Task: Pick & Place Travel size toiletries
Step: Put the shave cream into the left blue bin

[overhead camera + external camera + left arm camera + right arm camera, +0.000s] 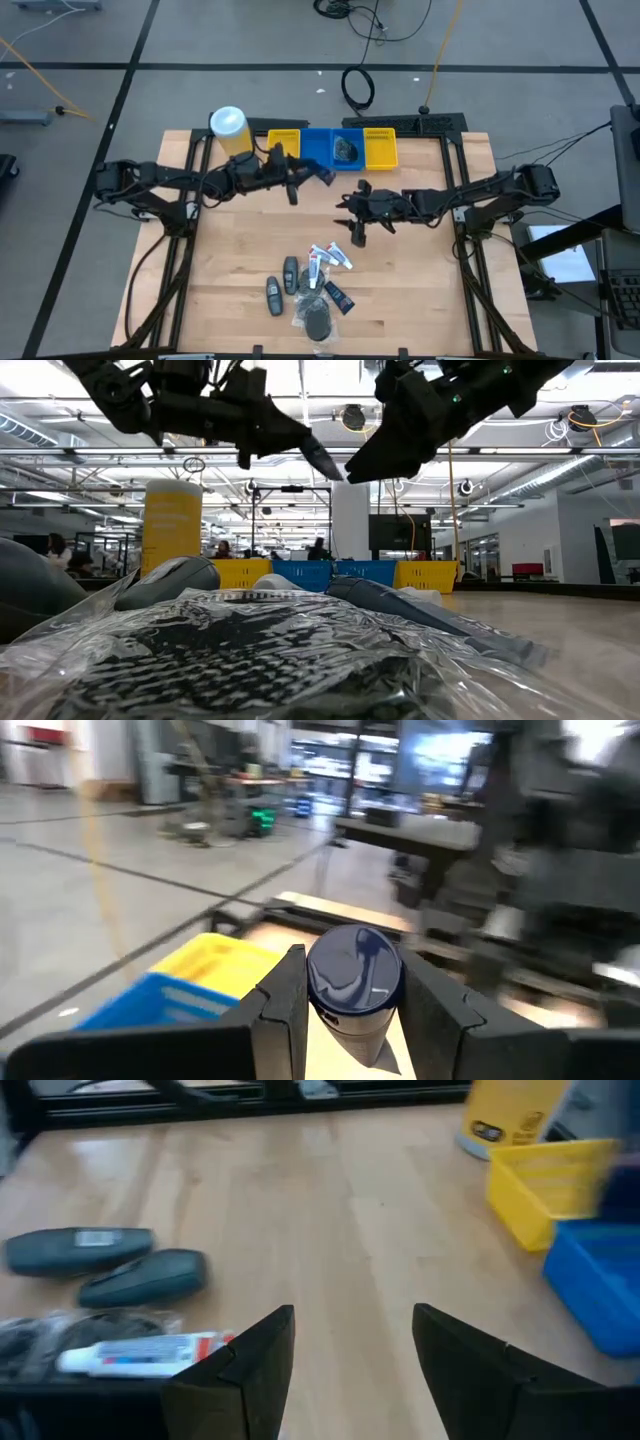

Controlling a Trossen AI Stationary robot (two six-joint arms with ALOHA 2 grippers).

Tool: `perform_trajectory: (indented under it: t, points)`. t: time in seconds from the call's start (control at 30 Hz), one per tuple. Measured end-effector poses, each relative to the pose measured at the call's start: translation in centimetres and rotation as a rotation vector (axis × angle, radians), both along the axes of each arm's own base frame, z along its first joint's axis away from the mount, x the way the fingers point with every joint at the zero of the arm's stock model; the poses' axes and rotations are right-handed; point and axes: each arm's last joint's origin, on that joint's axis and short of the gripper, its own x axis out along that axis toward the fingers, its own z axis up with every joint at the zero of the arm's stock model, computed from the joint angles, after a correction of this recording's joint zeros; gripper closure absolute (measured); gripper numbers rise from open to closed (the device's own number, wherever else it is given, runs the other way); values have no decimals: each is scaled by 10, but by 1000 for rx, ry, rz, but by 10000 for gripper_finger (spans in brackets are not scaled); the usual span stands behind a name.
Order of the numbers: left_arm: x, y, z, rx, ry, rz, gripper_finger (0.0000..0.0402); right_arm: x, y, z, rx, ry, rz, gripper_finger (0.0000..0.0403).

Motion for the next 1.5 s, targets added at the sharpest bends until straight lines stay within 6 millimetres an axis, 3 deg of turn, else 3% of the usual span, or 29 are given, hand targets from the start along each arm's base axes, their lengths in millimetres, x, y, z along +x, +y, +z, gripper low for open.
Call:
perform_trajectory:
  t: [0.33, 0.77, 0.93, 1.13, 1.5]
  points:
    - [-7, 27, -3, 2, 16, 159, 294, -2, 27, 2, 7, -25, 83, 206]
    - [-6, 65, -35, -80, 103, 343, 294, -3, 47, 7, 4, -79, 145, 206]
    - [6, 76, -33, -67, 114, 352, 294, -4, 51, 7, -1, -78, 152, 206]
    - [21, 97, -30, -56, 252, 438, 294, -6, 56, 5, -19, -65, 139, 206]
    - [18, 115, -27, -92, 297, 479, 294, -8, 61, 5, -17, -57, 155, 206]
